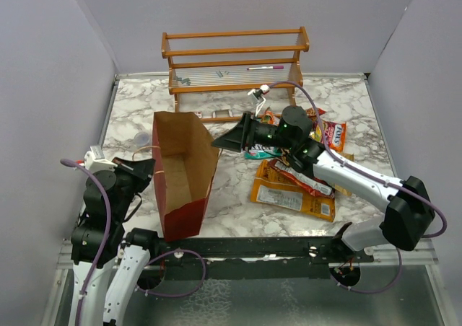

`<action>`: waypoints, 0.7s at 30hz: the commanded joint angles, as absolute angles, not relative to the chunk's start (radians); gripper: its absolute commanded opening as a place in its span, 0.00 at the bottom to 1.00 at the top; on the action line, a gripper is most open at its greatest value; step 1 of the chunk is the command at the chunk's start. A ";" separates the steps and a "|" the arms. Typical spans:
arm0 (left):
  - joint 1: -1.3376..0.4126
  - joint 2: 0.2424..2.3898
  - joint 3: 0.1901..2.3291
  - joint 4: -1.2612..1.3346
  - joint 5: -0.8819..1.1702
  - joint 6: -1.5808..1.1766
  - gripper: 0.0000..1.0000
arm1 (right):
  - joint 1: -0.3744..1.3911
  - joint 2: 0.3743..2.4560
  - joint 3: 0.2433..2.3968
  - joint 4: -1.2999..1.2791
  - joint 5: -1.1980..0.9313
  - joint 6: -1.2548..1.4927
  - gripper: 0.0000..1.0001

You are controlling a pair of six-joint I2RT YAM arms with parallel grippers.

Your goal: Take the snacks out of the paper bag

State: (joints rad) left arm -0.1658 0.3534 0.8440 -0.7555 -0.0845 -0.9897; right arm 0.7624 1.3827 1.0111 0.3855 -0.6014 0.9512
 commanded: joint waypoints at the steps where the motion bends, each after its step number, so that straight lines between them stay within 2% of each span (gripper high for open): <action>1: -0.164 0.352 0.860 -0.706 -0.027 -1.016 0.00 | 0.769 1.448 1.163 0.337 -0.573 0.907 0.31; 3: -0.164 0.356 0.855 -0.684 0.005 -1.030 0.00 | 0.767 1.454 1.231 0.285 -0.550 0.861 0.22; 6: -0.164 0.362 0.859 -0.670 0.031 -1.044 0.00 | 0.760 1.463 1.337 0.225 -0.526 0.761 0.13; 10: -0.164 0.357 0.864 -0.658 0.034 -1.050 0.00 | 0.747 1.531 1.532 0.095 -0.536 0.636 0.12; 13: -0.164 0.358 0.873 -0.640 0.033 -1.050 0.00 | 0.730 1.593 1.634 0.007 -0.575 0.617 0.07; 16: -0.165 0.369 0.894 -0.639 0.019 -1.035 0.00 | 0.726 1.604 1.634 0.002 -0.606 0.605 0.07; 21: -0.164 0.429 0.923 -0.633 0.016 -0.980 0.01 | 0.713 1.572 1.566 0.010 -0.541 0.569 0.07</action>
